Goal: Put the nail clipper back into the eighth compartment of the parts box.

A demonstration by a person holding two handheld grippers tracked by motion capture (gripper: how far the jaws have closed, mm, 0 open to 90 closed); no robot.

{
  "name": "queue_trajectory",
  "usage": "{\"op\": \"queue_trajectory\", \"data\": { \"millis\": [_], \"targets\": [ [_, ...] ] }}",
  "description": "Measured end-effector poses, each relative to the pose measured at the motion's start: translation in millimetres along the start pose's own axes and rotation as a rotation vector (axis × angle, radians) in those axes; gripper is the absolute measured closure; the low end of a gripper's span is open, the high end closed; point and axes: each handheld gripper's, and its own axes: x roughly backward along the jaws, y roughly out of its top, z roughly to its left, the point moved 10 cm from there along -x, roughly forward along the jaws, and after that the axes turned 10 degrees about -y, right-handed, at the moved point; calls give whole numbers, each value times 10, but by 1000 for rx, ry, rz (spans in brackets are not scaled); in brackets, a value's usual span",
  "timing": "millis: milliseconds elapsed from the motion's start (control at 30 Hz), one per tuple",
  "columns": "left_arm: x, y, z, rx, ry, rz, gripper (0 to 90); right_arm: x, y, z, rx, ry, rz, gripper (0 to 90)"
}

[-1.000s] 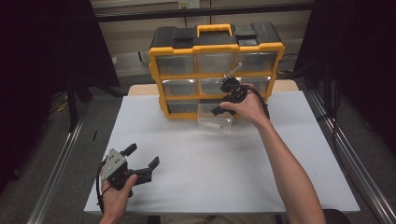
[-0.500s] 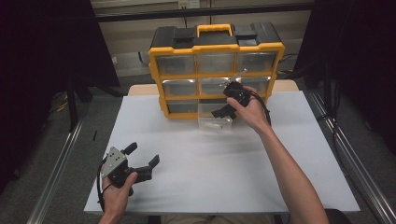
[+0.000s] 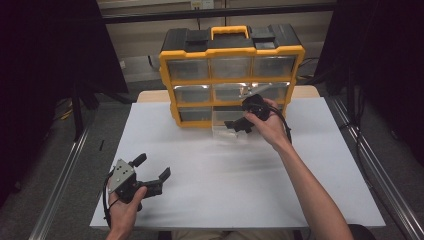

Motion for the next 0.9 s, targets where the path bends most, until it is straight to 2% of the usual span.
{"op": "queue_trajectory", "data": {
  "millis": [100,133,333,400,467,567,700,900],
  "targets": [
    [-1,-2,14,2,5,0,35,34,-20,-19,-3,-6,-31,46],
    [2,-5,27,-10,9,6,35,52,-27,-39,-8,-17,-45,46],
    [2,-8,33,-7,14,5,35,147,-75,-134,-49,-59,-115,45],
    [2,-12,31,-2,12,4,35,215,-50,-179,-48,-95,-173,45],
    [6,-15,34,-1,10,6,35,280,-51,-186,-92,-72,-202,31],
    [7,-12,41,1,13,2,35,338,-103,-218,-90,-99,-203,24],
    [9,-5,52,1,22,-3,35,432,-185,-210,-94,-89,-213,25],
    [2,-21,49,0,16,9,35,575,-365,-247,-65,-183,-213,41]
  ]
}}
